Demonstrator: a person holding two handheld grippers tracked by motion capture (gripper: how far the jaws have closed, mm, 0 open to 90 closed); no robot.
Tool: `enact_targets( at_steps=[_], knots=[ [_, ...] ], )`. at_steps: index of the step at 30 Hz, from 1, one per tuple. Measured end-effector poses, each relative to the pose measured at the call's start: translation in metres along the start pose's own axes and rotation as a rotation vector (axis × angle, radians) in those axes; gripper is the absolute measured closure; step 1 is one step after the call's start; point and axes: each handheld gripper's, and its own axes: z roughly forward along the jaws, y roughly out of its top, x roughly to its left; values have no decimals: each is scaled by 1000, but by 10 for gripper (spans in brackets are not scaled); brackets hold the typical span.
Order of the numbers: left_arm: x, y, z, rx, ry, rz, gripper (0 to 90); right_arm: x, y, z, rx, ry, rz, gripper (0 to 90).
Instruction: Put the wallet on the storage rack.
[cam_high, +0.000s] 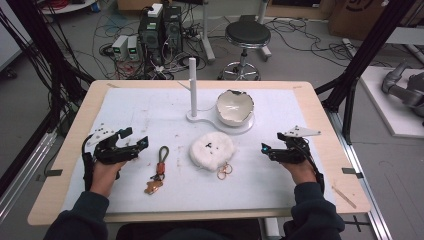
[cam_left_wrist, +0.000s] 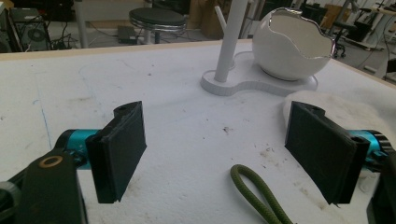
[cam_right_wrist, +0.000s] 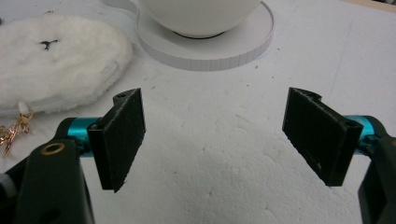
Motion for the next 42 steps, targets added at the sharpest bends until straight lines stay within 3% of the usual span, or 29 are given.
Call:
enact_targets(
  at_steps=[10,14,19,21,26,28,35,36,37,38,39,40,42],
  knots=[
    [0,-1,4,4,2,-20,203,-2,-4,0,2,8,39,214],
    [-2,-1,7,13,-9,-5,208,5,-2,5,21,36,50,214],
    [-6,0,5,14,-19,3,210,17,5,18,34,80,59,222],
    [-7,0,6,18,-24,7,210,27,10,31,55,138,56,285],
    [-8,0,8,27,-32,13,215,40,16,49,99,194,73,361],
    [-9,0,10,29,-38,23,223,53,19,59,131,234,38,403],
    [-10,-3,19,54,-63,8,229,67,24,72,131,268,41,391],
    [-13,-3,23,60,-75,4,230,68,22,83,174,274,41,388],
    [-13,-3,23,60,-75,4,231,68,22,83,174,274,41,388],
    [-15,-4,26,64,-80,6,231,69,20,88,209,279,41,387],
    [-18,-4,30,86,-90,16,238,70,21,88,209,285,-9,548],
    [-18,-4,30,86,-90,16,237,70,21,88,209,285,-9,548],
    [-22,-5,34,92,-94,16,238,72,21,86,219,312,-22,672]
  ],
)
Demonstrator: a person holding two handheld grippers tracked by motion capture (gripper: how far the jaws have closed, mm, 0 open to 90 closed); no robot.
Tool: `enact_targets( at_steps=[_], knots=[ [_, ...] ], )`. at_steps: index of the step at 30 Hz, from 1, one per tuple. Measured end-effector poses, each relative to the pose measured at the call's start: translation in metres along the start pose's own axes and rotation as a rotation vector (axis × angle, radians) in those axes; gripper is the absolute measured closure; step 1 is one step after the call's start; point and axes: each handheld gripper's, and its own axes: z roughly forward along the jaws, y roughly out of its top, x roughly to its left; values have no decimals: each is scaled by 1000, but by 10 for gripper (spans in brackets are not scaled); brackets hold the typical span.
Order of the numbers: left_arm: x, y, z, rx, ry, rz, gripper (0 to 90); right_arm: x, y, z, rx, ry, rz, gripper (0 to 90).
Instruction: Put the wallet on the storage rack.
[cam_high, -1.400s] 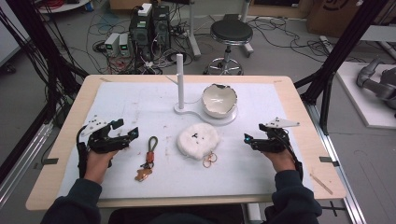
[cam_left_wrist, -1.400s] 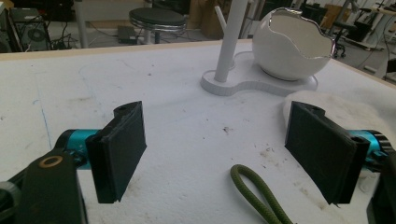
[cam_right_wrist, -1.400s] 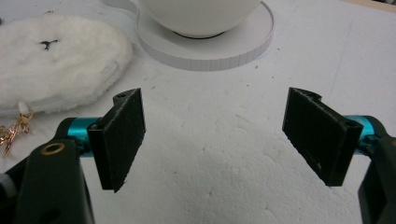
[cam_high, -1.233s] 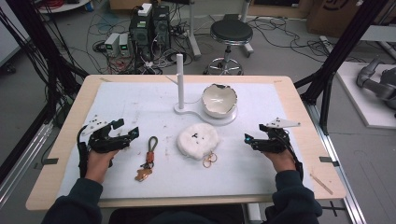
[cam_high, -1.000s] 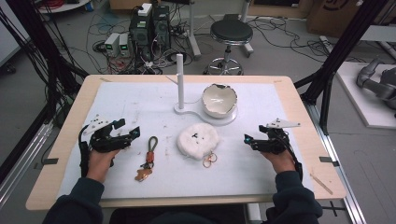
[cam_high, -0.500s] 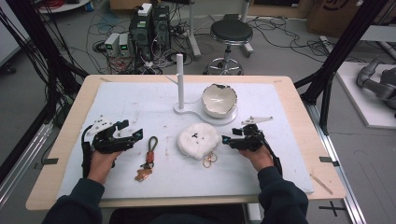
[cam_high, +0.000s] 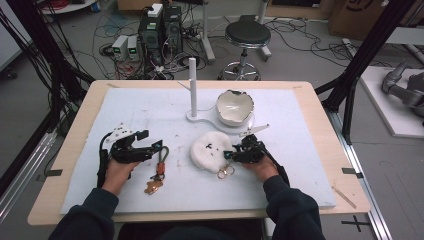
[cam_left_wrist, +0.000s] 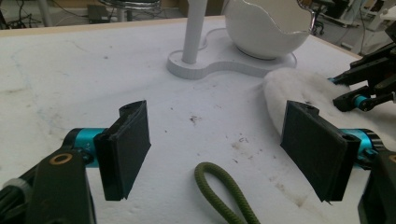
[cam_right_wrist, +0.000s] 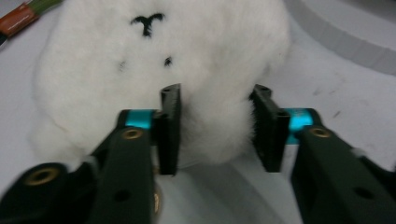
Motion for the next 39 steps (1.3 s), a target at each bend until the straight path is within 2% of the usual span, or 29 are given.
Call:
enact_targets(
  at_steps=[1,5,11,12,13,14,17,19,20,21,22,25,26,27,29,30,31,32,33,35,36,37,39],
  knots=[
    [-3,0,2,9,-7,9,245,3,0,-3,-2,-2,-20,749],
    [-7,1,5,17,-23,13,247,5,1,-9,-24,0,-46,787],
    [-23,2,16,40,-106,30,247,18,5,-25,-181,40,-127,810],
    [-30,2,21,48,-148,24,242,21,6,-28,-224,66,-156,811],
    [-33,2,23,51,-173,24,233,23,7,-30,-237,82,-160,812],
    [-33,2,23,51,-173,24,227,26,8,-31,-253,95,-168,812],
    [-46,1,33,89,-249,53,227,31,11,-34,-305,141,-173,812],
    [-52,-1,38,120,-253,75,240,34,13,-35,-337,186,-177,812],
    [-52,-1,38,120,-253,75,308,34,13,-35,-337,186,-177,812],
    [-53,-2,39,140,-258,92,466,39,15,-34,-342,206,-199,811],
    [-55,-3,40,169,-248,114,583,41,15,-34,-329,196,-213,810],
    [-54,-3,38,169,-247,112,694,42,15,-32,-312,180,-219,809],
    [-53,-1,35,138,-255,111,713,40,14,-32,-302,161,-224,805],
    [-53,-1,35,138,-255,111,725,39,14,-32,-298,165,-216,800],
    [-53,2,31,101,-249,119,738,38,14,-31,-280,175,-212,770],
    [-53,2,31,101,-249,119,743,37,13,-29,-265,190,-203,753],
    [-50,4,28,73,-243,128,746,35,12,-27,-226,228,-187,737],
    [-50,4,28,73,-243,128,748,34,11,-25,-201,241,-187,723],
    [-49,4,26,58,-250,125,748,34,11,-25,-201,241,-187,723],
    [-49,5,24,34,-260,135,749,33,10,-22,-175,273,-173,653],
    [-51,6,23,18,-294,161,758,33,11,-22,-189,268,-176,535],
    [-51,6,23,18,-294,161,761,32,11,-22,-200,253,-167,476],
    [-54,6,23,2,-337,171,764,28,11,-23,-219,229,-142,439]
  ],
)
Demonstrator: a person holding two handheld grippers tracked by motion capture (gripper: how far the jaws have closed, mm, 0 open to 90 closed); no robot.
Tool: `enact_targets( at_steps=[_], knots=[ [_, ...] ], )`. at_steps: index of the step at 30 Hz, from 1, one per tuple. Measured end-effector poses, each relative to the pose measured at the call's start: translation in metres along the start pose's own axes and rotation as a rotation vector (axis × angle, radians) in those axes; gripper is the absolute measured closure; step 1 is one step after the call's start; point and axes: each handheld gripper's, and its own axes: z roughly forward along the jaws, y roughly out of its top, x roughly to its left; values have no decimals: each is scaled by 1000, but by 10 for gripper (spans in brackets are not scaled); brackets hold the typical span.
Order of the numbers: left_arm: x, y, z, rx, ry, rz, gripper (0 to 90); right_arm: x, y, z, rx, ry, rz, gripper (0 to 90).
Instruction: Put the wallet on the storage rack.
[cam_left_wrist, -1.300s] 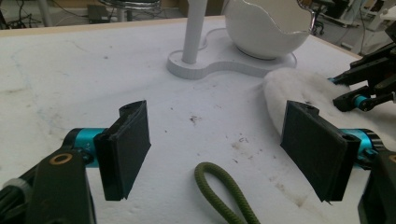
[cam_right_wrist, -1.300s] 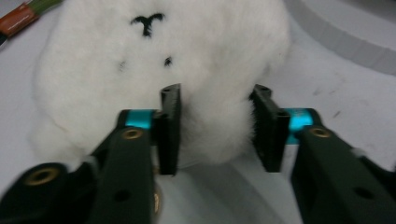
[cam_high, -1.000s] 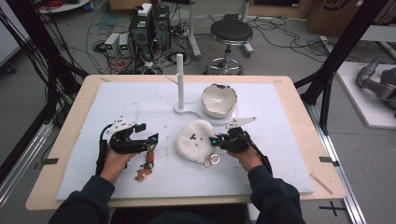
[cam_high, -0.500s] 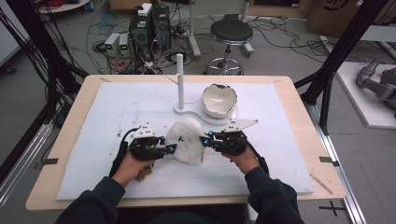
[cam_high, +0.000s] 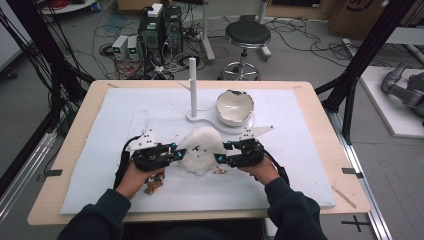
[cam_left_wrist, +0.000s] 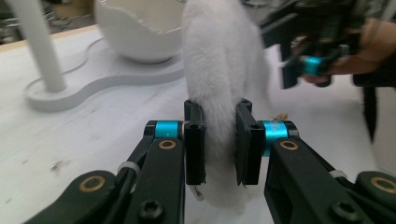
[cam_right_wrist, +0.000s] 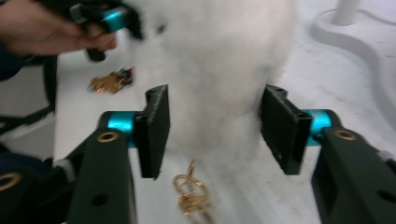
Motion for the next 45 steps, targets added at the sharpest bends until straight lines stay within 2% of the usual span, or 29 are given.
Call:
enact_targets(
  at_steps=[1,2,4,5,7,9,12,14,16,17,19,20,21,22,23,24,25,26,27,29,31,33,34,36,39,40,41,44,45],
  knots=[
    [-1,1,1,1,-22,11,764,0,0,0,0,0,0,439],
    [-3,1,2,2,-41,20,764,-3,-1,-1,-10,-6,30,390],
    [-6,2,3,1,-67,32,764,-5,-1,0,-9,-4,46,381],
    [-6,2,4,8,-64,36,764,-6,-2,3,7,11,56,415],
    [-6,2,4,11,-55,33,764,-6,-2,4,30,69,36,598],
    [-4,1,2,17,-36,25,762,-3,0,1,16,74,3,698],
    [-3,0,4,38,-18,7,759,-1,3,-4,-26,77,-1,730],
    [-4,-2,8,72,-4,-1,753,2,8,-9,-94,91,-5,741],
    [-3,-2,8,76,4,-1,748,4,9,-10,-102,98,-12,744],
    [-1,-2,7,85,26,-17,739,8,11,-9,-91,84,-57,753],
    [0,-2,7,91,44,-25,702,9,11,-6,-72,73,-76,758],
    [2,-3,6,100,86,-40,682,9,11,-6,-69,60,-86,759],
    [2,-3,6,100,86,-40,646,9,11,-6,-68,49,-89,761],
    [4,-4,4,92,126,-49,646,9,11,-6,-68,49,-89,761],
    [6,-4,1,85,149,-62,577,9,14,-12,-75,-1,-103,763],
    [11,-5,-5,59,197,-80,547,8,16,-15,-81,-29,-120,764],
    [14,-5,-9,40,216,-96,498,7,18,-19,-93,-56,-133,765],
    [14,-5,-9,40,216,-96,480,7,18,-19,-93,-56,-133,765],
    [19,-6,-17,10,230,-113,477,6,24,-26,-108,-97,-160,764],
    [23,-6,-23,-13,243,-116,447,3,30,-32,-109,-133,-182,764],
    [24,-6,-26,-23,244,-116,405,1,33,-35,-116,-143,-189,764],
    [26,-5,-30,-40,249,-119,334,-6,47,-43,-120,-178,-210,764],
    [27,-5,-31,-43,258,-118,334,-6,47,-43,-120,-178,-210,764],
    [30,-6,-33,-43,271,-131,216,-13,67,-51,-109,-222,-247,763],
    [30,-7,-33,-41,273,-130,214,-21,88,-59,-98,-260,-278,762],
    [30,-7,-33,-37,272,-126,214,-21,88,-59,-98,-260,-278,762],
    [30,-7,-33,-37,275,-124,214,-28,100,-63,-81,-287,-308,761],
    [31,-7,-34,-36,287,-105,214,-34,111,-66,-52,-301,-323,761],
    [31,-7,-35,-33,294,-99,214,-42,121,-67,-27,-318,-347,761]
  ],
)
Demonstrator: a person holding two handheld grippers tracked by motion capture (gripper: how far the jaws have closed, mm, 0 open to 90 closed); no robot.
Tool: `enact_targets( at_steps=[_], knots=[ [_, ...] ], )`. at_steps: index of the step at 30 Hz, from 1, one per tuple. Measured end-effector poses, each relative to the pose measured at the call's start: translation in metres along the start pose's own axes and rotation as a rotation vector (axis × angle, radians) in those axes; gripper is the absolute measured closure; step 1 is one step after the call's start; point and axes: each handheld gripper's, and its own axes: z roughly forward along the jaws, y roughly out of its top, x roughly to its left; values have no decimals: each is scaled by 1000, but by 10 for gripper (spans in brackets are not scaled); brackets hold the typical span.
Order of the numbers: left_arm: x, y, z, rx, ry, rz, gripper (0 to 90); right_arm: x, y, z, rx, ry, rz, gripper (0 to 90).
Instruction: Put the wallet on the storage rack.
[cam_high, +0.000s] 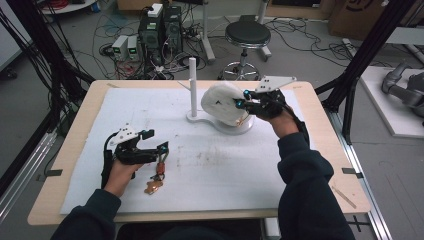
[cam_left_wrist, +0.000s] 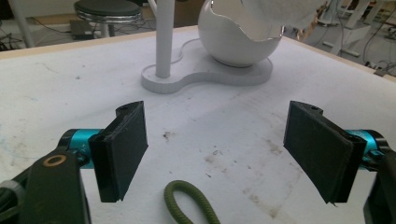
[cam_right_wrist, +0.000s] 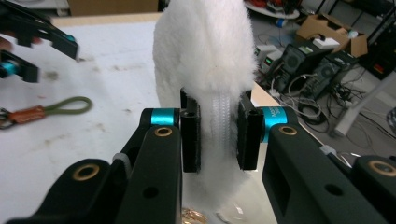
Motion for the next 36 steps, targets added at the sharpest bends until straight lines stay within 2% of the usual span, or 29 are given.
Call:
enact_targets(
  at_steps=[3,4,5,6,7,9,10,11,14,16,17,18,19,20,21,23,26,28,32,33,34,36],
  knots=[
    [2,0,-2,-3,13,0,214,-11,7,3,28,-24,-43,760],
    [3,0,-2,-7,15,-3,214,-11,7,3,28,-24,-43,760],
    [3,0,-2,-6,18,-7,215,-17,11,6,40,-37,-66,759],
    [3,0,-2,-6,18,-7,215,-17,11,6,40,-37,-66,759],
    [4,0,-3,-5,19,-4,216,-24,14,9,43,-44,-81,759],
    [3,0,-2,-2,16,-8,216,-28,16,11,62,-58,-94,758],
    [3,0,-2,-2,16,-8,217,-28,16,11,62,-58,-94,758],
    [3,-1,-2,1,14,-4,218,-34,17,13,70,-79,-122,758],
    [3,-1,-1,2,14,-3,220,-38,16,15,83,-92,-128,758],
    [4,-1,-2,0,16,-5,220,-43,10,19,107,-105,-163,758],
    [4,-1,-2,-1,13,-8,220,-43,10,19,107,-105,-163,758],
    [5,-1,-2,-1,14,-10,221,-43,8,21,123,-110,-187,758],
    [5,-1,-3,2,12,-8,221,-41,4,24,169,-114,-223,757],
    [5,-1,-3,-6,12,-16,222,-41,2,25,182,-119,-240,757],
    [5,-1,-3,-6,12,-16,222,-41,2,25,182,-119,-240,757],
    [5,-2,-4,-3,12,-15,222,-38,-3,26,218,-123,-269,757],
    [6,-2,-4,0,18,-23,223,-36,-15,26,258,-132,-285,757],
    [7,-2,-4,1,17,-24,222,-35,-18,26,262,-135,-279,757],
    [6,-2,-4,6,17,-23,224,-31,-27,30,276,-137,-306,758],
    [6,-2,-3,7,16,-25,225,-27,-28,36,297,-137,-349,759],
    [6,-3,-3,6,15,-25,225,-27,-28,36,297,-137,-349,759],
    [6,-2,-3,10,12,-24,224,-20,-29,50,353,-163,-401,759]
  ],
)
